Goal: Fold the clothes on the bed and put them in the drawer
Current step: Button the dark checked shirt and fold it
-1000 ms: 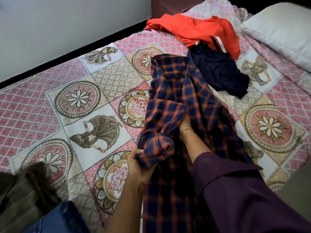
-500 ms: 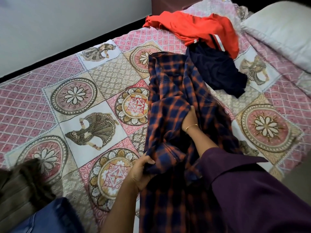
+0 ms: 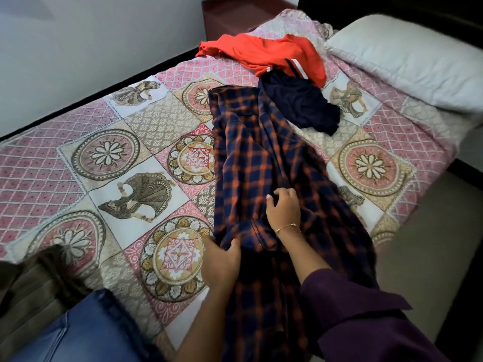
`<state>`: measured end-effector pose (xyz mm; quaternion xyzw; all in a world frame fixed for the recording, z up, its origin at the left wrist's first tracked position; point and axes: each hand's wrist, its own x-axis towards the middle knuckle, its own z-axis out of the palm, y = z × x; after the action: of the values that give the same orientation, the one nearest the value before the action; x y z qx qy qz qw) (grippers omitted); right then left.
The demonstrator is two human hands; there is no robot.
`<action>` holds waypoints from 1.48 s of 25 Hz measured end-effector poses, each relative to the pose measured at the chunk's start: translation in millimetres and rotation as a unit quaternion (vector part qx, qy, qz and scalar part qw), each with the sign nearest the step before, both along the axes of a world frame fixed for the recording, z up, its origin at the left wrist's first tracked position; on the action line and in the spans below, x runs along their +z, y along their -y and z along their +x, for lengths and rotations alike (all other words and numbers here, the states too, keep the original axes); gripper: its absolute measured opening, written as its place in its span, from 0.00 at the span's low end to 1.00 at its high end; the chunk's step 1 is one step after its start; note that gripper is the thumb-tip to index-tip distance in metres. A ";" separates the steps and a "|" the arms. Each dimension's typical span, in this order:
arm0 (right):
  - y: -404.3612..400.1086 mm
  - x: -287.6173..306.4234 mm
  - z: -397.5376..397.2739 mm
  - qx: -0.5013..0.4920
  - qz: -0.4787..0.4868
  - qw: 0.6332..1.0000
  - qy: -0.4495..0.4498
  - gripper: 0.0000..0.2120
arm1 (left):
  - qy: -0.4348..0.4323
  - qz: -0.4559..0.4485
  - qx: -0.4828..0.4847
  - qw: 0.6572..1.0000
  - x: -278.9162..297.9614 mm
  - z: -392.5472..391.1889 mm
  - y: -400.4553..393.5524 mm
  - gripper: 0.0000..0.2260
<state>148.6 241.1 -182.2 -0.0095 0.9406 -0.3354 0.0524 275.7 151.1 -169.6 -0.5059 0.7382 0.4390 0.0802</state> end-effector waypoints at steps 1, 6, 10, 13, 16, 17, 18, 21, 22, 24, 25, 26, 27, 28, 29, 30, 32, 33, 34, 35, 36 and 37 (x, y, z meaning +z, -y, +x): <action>-1.9 2.9 9.3 -0.010 0.028 0.997 -0.078 0.11 | -0.001 -0.114 -0.038 0.993 3.1 2.1 -6.7 0.21; -47.7 2.7 40.2 0.016 0.150 0.985 0.086 0.22 | -0.186 -0.141 -0.271 0.934 4.9 11.2 -41.5 0.07; -76.5 16.9 34.2 -0.140 -0.079 0.987 0.024 0.07 | -0.213 -0.049 -0.260 0.940 16.4 0.8 -52.0 0.05; -85.4 42.1 18.9 -0.328 -0.346 0.874 0.095 0.05 | -0.208 0.148 -0.197 0.947 41.3 -23.7 -69.3 0.08; -78.0 64.2 11.6 -0.281 -0.592 0.729 0.197 0.07 | -0.206 0.345 -0.150 0.904 53.8 -55.2 -80.5 0.34; -76.6 71.1 11.0 -0.235 -0.599 0.730 0.230 0.07 | -0.222 0.388 -0.109 0.888 55.2 -66.6 -81.2 0.38; -75.6 77.2 12.0 -0.176 -0.582 0.751 0.258 0.09 | -0.234 0.408 -0.066 0.880 54.8 -74.2 -79.9 0.37; -75.3 82.9 3.8 -0.038 -0.532 0.790 0.302 0.12 | -0.240 0.318 0.014 0.917 57.4 -92.3 -69.4 0.11; -73.3 80.5 -4.3 -0.045 -0.504 0.811 0.292 0.13 | -0.250 0.312 0.048 0.915 58.9 -96.9 -63.2 0.04; -68.7 65.5 -26.0 -0.118 -0.443 0.855 0.243 0.13 | -0.307 0.372 0.150 0.863 67.8 -108.6 -43.0 0.05; -66.7 56.1 -36.4 -0.169 -0.408 0.872 0.212 0.13 | -0.351 0.427 0.197 0.810 70.2 -114.1 -28.6 0.05; -67.0 44.2 -46.3 -0.209 -0.358 0.892 0.180 0.13 | -0.396 0.469 0.229 0.755 74.8 -119.0 -15.2 0.04; -65.7 29.4 -57.5 -0.221 -0.301 0.914 0.157 0.11 | -0.439 0.485 0.248 0.714 76.0 -124.3 -1.5 0.06; -65.2 18.0 -65.9 -0.211 -0.259 0.930 0.151 0.10 | -0.463 0.491 0.250 0.695 78.6 -127.6 8.4 0.12; -63.8 7.9 -74.3 -0.192 -0.242 0.938 0.159 0.11 | -0.472 0.489 0.254 0.688 77.2 -131.7 17.1 0.16; -60.4 3.5 -82.9 -0.176 -0.249 0.936 0.175 0.12 | -0.473 0.491 0.258 0.685 76.1 -134.3 22.0 0.17; -48.9 1.1 -100.6 -0.175 -0.330 0.902 0.217 0.17 | -0.451 0.479 0.290 0.695 71.8 -142.1 27.6 0.08; -42.4 2.1 -110.6 -0.190 -0.393 0.867 0.240 0.17 | -0.443 0.469 0.313 0.697 67.8 -145.8 29.4 0.07; -36.5 5.3 -120.2 -0.213 -0.452 0.825 0.263 0.16 | -0.440 0.466 0.325 0.696 66.9 -145.9 30.8 0.10; -32.6 5.2 -132.0 -0.244 -0.502 0.781 0.280 0.16 | -0.439 0.463 0.326 0.698 61.6 -146.0 34.5 0.11; -30.5 3.8 -142.9 -0.273 -0.537 0.743 0.291 0.16 | -0.426 0.463 0.315 0.711 60.4 -144.3 36.0 0.12; -29.3 1.3 -152.6 -0.292 -0.562 0.712 0.302 0.15 | -0.406 0.468 0.280 0.733 56.3 -140.5 36.2 0.16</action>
<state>-4.0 270.3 -180.9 0.3399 0.4683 -0.7860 0.2178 135.2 115.0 -113.3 -0.3616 0.2258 0.8955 -0.1274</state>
